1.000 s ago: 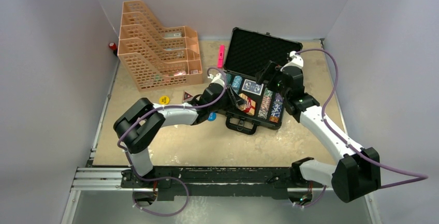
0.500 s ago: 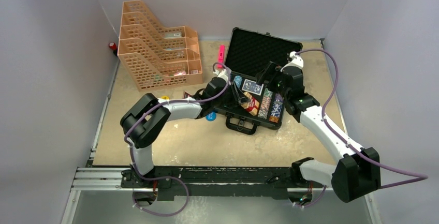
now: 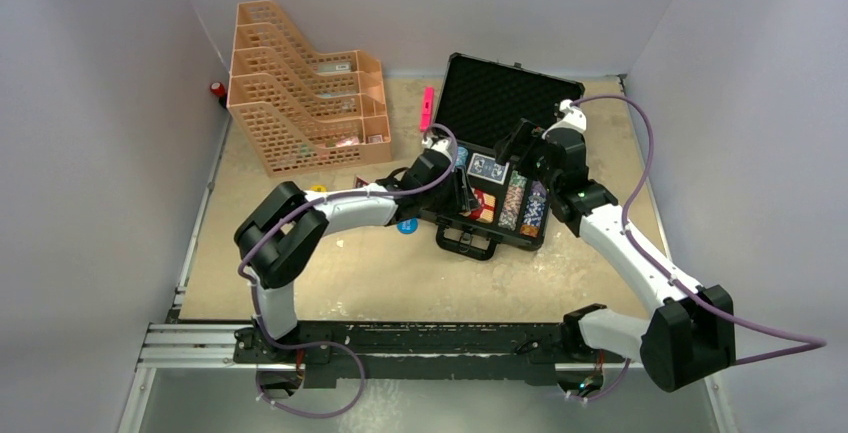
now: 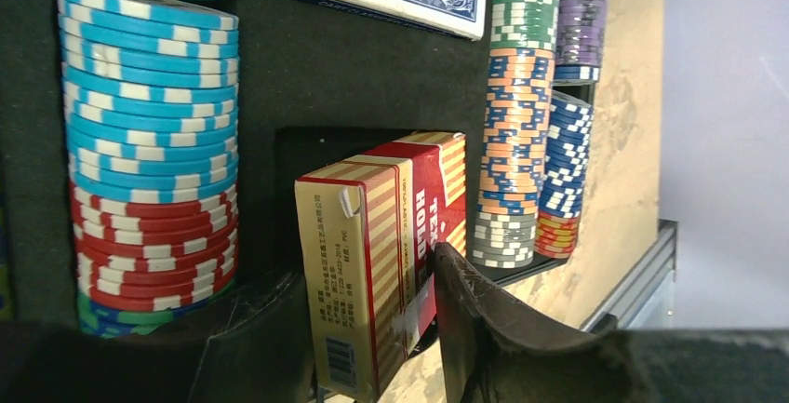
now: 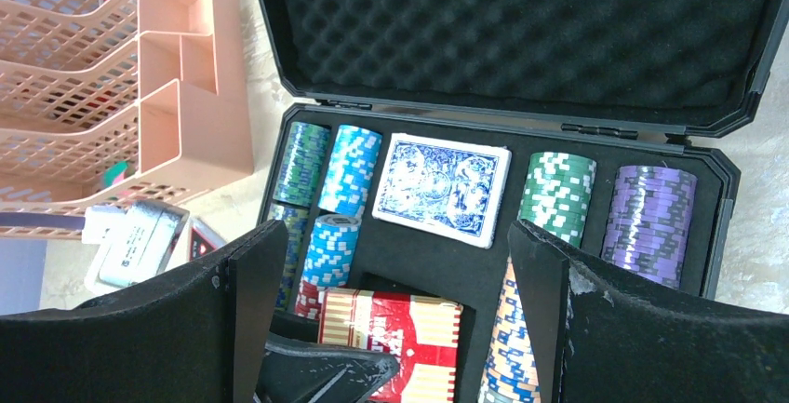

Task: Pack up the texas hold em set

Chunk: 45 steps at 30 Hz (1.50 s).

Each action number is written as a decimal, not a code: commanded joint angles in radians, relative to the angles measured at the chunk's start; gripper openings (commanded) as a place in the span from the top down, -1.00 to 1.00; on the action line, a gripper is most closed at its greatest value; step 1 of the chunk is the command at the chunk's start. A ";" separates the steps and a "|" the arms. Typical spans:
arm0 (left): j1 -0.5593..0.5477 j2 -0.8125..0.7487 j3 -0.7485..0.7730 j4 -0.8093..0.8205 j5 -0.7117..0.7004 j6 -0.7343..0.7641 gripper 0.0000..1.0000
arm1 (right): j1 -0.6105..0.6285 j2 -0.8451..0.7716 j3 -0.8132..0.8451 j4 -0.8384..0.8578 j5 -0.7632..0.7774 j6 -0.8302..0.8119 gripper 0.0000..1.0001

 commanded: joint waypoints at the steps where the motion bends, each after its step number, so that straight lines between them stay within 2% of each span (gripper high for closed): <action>1: -0.005 -0.058 0.071 -0.124 -0.080 0.106 0.09 | -0.005 -0.018 0.014 0.009 -0.007 -0.002 -0.81; 11: -0.006 -0.068 0.136 -0.232 -0.166 0.174 0.02 | -0.004 -0.036 0.007 0.004 -0.001 -0.010 -0.81; 21: -0.004 -0.072 0.170 -0.276 -0.185 0.216 -0.13 | -0.005 -0.039 0.004 0.013 -0.010 -0.018 -0.82; 22: -0.004 -0.070 0.172 -0.279 -0.189 0.216 -0.11 | -0.006 -0.037 0.003 0.013 -0.010 -0.017 -0.81; 27: -0.003 -0.048 0.180 -0.288 -0.194 0.218 0.25 | -0.006 -0.032 0.002 0.009 -0.010 -0.019 -0.81; 31: -0.003 -0.028 0.183 -0.273 -0.166 0.228 0.45 | -0.006 -0.032 -0.001 0.011 -0.009 -0.021 -0.81; 38: -0.003 0.044 0.230 -0.250 -0.028 0.283 0.54 | -0.007 -0.031 -0.003 0.010 -0.005 -0.022 -0.81; 45: -0.004 0.083 0.192 -0.139 0.133 0.174 0.55 | -0.009 -0.032 -0.008 0.008 0.002 -0.022 -0.81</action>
